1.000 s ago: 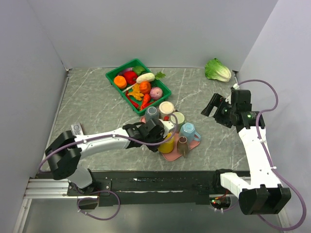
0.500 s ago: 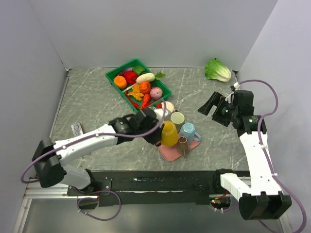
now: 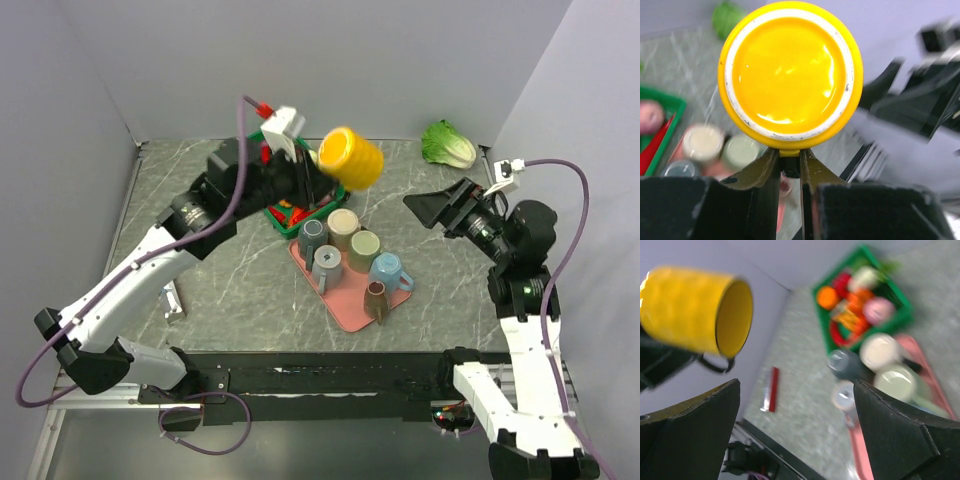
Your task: Turn the mug right side up
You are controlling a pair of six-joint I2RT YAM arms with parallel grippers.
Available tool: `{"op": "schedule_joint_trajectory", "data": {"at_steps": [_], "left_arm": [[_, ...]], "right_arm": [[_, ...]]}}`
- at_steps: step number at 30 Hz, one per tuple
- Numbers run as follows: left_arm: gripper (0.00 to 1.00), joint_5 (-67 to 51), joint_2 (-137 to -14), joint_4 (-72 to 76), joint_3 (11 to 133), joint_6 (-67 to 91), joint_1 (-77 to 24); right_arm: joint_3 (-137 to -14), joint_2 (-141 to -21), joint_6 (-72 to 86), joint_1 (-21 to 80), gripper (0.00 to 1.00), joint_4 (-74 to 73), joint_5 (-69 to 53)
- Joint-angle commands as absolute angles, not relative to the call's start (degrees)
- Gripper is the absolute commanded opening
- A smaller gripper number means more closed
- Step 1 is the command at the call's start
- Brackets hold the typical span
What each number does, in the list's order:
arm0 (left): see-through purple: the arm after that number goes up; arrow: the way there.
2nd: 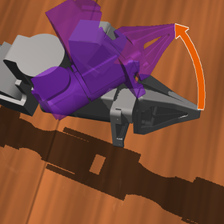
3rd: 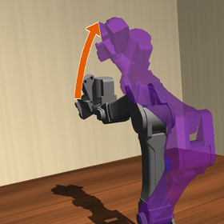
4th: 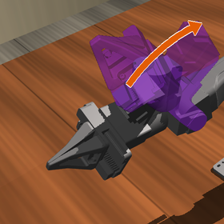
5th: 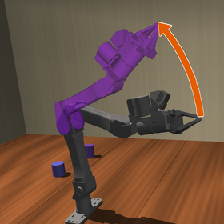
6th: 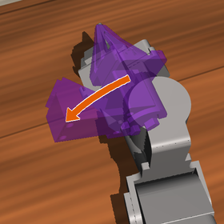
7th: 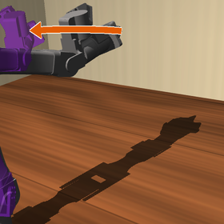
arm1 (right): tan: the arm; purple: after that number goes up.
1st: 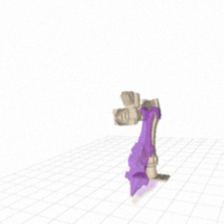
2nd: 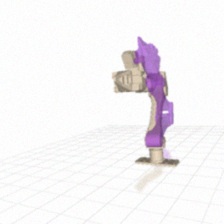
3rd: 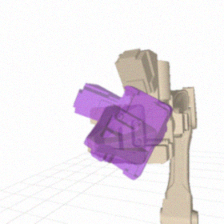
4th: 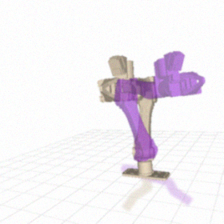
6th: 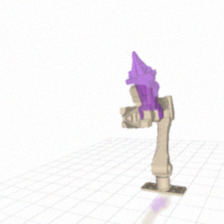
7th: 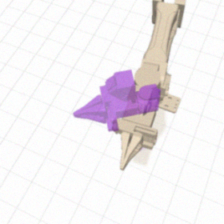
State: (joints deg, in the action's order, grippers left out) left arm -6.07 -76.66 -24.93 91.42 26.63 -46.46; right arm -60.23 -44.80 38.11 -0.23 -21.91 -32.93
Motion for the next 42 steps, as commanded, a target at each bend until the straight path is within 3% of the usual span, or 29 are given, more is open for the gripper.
{"op": "schedule_joint_trajectory", "data": {"at_steps": [1, 11, 17, 24, 32, 35, 36, 37, 38, 42], "left_arm": [[0.01, -4.7, -76.5, -12.1, 98.6, 33.6, -46.5], [0.01, -15.3, -76.6, 1.1, 98.1, 42.9, -45.9], [0.01, -17.1, -75.1, 5.4, 95.0, 45.8, -45.8], [0.01, -18.2, -74.5, 7.9, 92.7, 48.0, -45.6], [0.01, -18.5, -72.9, 12.0, 88.3, 48.3, -45.5], [0.01, -19.2, -72.3, 14.5, 86.1, 48.6, -45.5], [0.01, -19.5, -72.2, 15.1, 85.5, 48.6, -45.6], [0.01, -20.0, -72.1, 15.8, 84.4, 48.3, -45.6], [0.01, -20.4, -71.9, 16.3, 83.8, 48.1, -45.6], [0.02, -20.9, -72.3, 14.8, 83.4, 45.8, -45.6]], "right_arm": [[-57.1, -44.8, 48.5, 3.1, 0.99, 3.7, -43.0], [-67.5, -54.1, 38.8, 21.8, 0.93, 11.9, -37.3], [-64.0, -55.7, 46.0, 22.0, 0.88, 26.1, -35.4], [-64.8, -57.9, 48.8, 22.1, 0.79, 30.5, -35.7], [-63.5, -57.2, 50.5, 22.5, 0.54, 30.3, -30.5], [-63.4, -57.3, 51.6, 22.6, 0.3, 29.8, -28.4], [-63.6, -57.4, 51.9, 22.6, 0.14, 29.3, -27.9], [-63.9, -57.7, 52.4, 22.6, 0.05, 28.7, -27.6], [-64.3, -57.8, 52.6, 22.6, 0.0, 28.0, -27.2], [-64.4, -58.3, 53.3, 22.5, 0.0, 27.2, -26.4]]}}
